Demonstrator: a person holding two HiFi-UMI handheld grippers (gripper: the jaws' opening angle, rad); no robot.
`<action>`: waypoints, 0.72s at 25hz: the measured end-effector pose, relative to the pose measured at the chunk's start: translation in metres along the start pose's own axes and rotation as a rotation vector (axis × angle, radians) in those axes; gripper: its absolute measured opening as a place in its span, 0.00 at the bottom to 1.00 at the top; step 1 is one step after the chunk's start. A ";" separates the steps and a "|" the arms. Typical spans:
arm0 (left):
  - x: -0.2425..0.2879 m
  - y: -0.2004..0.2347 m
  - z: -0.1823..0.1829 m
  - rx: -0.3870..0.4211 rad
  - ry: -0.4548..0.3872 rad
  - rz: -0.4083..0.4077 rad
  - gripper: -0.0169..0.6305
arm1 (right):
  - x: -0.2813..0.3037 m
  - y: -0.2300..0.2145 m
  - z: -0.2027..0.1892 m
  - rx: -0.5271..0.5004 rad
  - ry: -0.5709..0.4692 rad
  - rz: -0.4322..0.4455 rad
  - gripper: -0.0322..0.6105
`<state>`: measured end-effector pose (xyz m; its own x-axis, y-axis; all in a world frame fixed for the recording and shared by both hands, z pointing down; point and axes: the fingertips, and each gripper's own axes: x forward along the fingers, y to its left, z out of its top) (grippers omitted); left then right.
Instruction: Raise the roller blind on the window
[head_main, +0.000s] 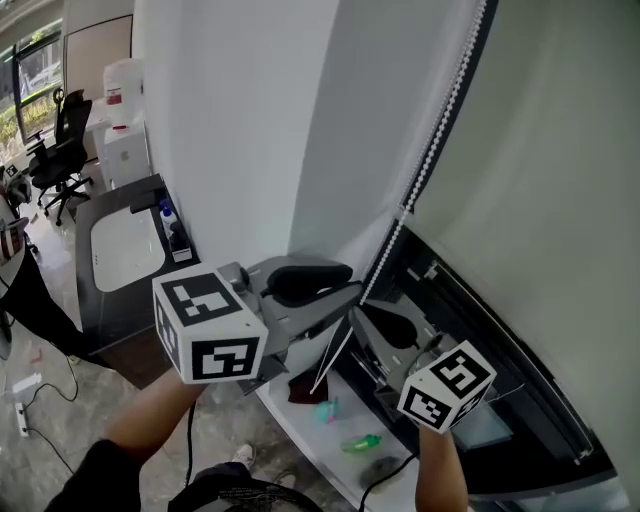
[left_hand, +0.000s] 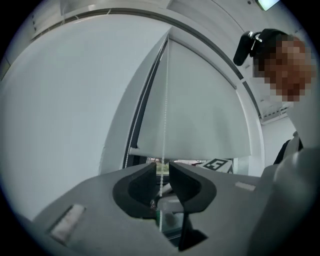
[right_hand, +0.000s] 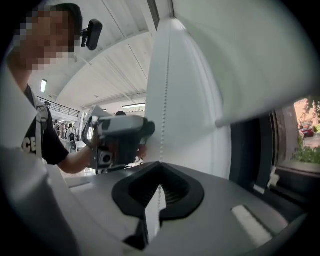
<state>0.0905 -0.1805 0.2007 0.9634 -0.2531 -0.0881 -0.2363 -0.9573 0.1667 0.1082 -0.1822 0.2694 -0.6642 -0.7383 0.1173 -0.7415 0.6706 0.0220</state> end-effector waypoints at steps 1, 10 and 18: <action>0.005 -0.001 0.000 0.008 0.010 -0.004 0.16 | -0.001 0.002 -0.015 0.008 0.022 0.000 0.06; 0.035 -0.008 -0.001 0.067 0.009 -0.063 0.10 | 0.002 0.009 -0.100 0.075 0.142 -0.007 0.06; 0.036 -0.010 -0.008 -0.021 0.011 -0.100 0.05 | -0.022 0.022 -0.073 0.067 0.123 0.106 0.25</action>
<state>0.1287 -0.1787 0.2042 0.9835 -0.1545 -0.0942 -0.1360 -0.9745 0.1785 0.1137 -0.1456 0.3399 -0.7253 -0.6467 0.2361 -0.6755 0.7347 -0.0627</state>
